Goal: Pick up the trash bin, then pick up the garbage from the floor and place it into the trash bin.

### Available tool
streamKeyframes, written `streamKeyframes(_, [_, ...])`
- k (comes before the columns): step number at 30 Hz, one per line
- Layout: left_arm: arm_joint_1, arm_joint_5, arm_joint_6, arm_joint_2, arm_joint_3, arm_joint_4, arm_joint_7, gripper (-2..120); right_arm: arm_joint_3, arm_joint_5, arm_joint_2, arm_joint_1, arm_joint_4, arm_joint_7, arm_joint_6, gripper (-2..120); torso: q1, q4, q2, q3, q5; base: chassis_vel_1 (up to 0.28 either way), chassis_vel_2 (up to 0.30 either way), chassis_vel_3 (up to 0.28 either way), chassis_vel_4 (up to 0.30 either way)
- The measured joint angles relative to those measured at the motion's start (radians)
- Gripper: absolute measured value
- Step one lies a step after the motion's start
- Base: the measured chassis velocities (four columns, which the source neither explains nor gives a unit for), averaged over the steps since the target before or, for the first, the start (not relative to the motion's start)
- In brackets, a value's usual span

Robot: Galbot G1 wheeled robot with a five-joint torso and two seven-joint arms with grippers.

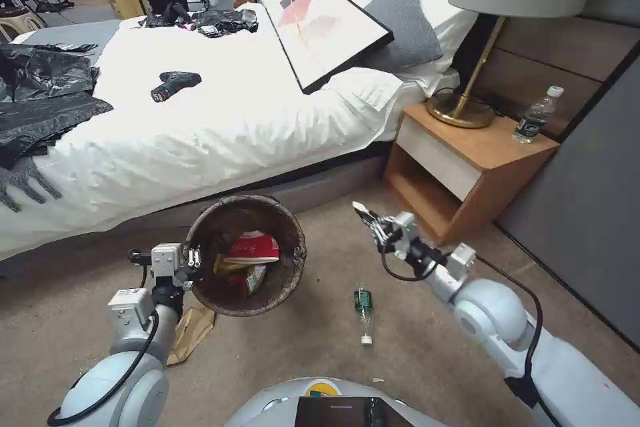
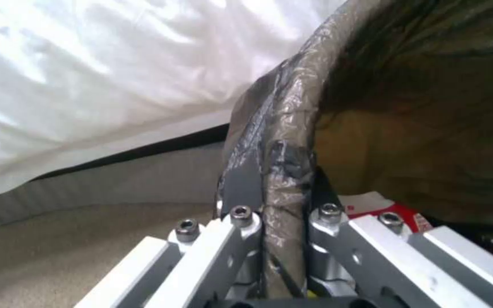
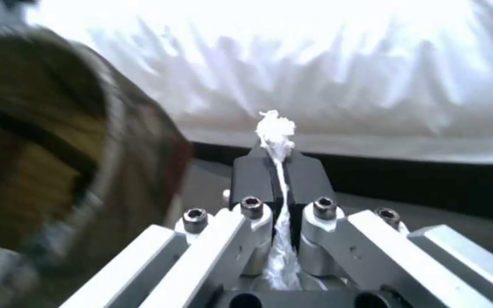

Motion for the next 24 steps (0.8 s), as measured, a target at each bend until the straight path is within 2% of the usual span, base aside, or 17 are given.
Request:
streamKeyframes(13, [-0.003, -0.002, 0.014, 0.000, 0.003, 0.002, -0.003, 3, -0.172, 0.016, 0.009, 0.171, 0.019, -0.027, -0.065, 0, 0.000, -0.0002, 0.000, 0.000, 0.0000, 0.000, 0.000, 0.000, 0.000])
streamKeyframes(24, [-0.007, 0.000, 0.022, 0.003, 0.006, 0.003, -0.004, 3, -0.238, 0.021, 0.016, 0.241, 0.027, -0.084, -0.108, 0, 0.000, -0.0003, 0.000, 0.000, 0.0000, 0.000, 0.000, 0.000, 0.000])
